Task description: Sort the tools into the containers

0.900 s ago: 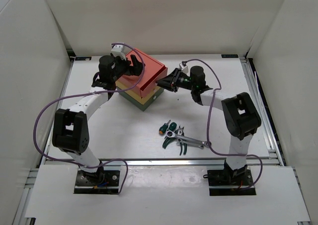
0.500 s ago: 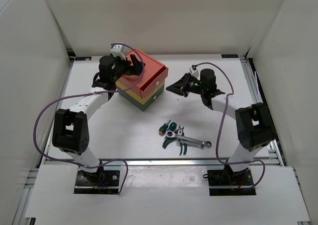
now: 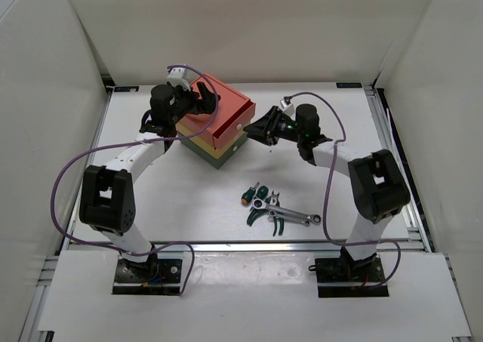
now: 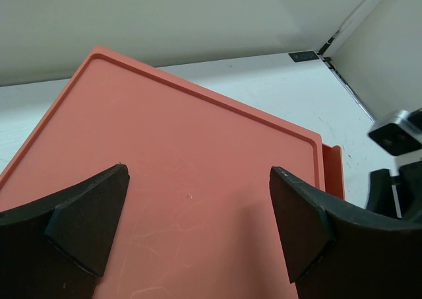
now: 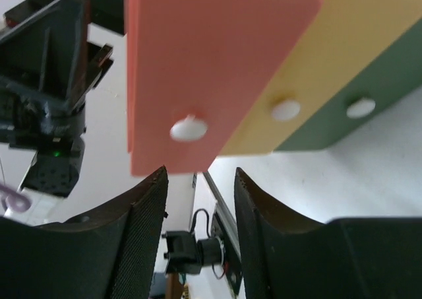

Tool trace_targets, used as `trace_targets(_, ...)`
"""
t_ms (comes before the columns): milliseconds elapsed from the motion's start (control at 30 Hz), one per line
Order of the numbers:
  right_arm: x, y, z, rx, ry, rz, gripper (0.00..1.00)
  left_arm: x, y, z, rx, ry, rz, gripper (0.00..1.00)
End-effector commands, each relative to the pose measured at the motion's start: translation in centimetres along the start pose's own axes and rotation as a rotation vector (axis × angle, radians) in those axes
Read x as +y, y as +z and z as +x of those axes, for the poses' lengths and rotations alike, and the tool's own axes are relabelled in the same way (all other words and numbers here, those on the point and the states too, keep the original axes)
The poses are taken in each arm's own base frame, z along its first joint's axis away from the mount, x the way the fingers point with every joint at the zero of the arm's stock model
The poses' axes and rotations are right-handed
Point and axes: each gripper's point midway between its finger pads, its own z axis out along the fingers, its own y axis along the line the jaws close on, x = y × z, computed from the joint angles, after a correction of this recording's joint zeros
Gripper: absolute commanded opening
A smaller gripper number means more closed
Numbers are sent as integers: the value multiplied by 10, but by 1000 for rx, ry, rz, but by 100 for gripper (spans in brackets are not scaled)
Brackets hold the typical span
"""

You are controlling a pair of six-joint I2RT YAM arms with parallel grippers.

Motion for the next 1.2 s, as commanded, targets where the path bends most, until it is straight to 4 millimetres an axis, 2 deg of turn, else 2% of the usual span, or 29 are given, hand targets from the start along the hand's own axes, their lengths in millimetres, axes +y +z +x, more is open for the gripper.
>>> trace_targets(0,28,17,-17,-56,-55,-119,47,5,-12,56,182,-99,-39,99)
trace_targets(33,23,22,-17,-54,-43,-116,46,3,-13,55,184,-107,-31,99)
trace_targets(200,34,36,-15,-44,-59,-178,46,1,-17,59,194,-113,-31,99)
trace_targets(367,45,37,-21,-74,-78,-227,48,-5,-19,67,216,-119,-25,99)
trace_targets(533,48,36,-20,-75,-59,-255,48,-6,-18,70,224,-109,-25,99)
trace_targets(867,40,45,-25,-80,-39,-261,45,-11,-16,70,232,-101,-11,99)
trace_targets(967,38,46,-25,-82,-34,-266,40,-14,-18,75,247,-97,-2,99)
trace_targets(1167,37,44,-27,-86,-15,-292,15,-18,-21,82,266,-91,1,99)
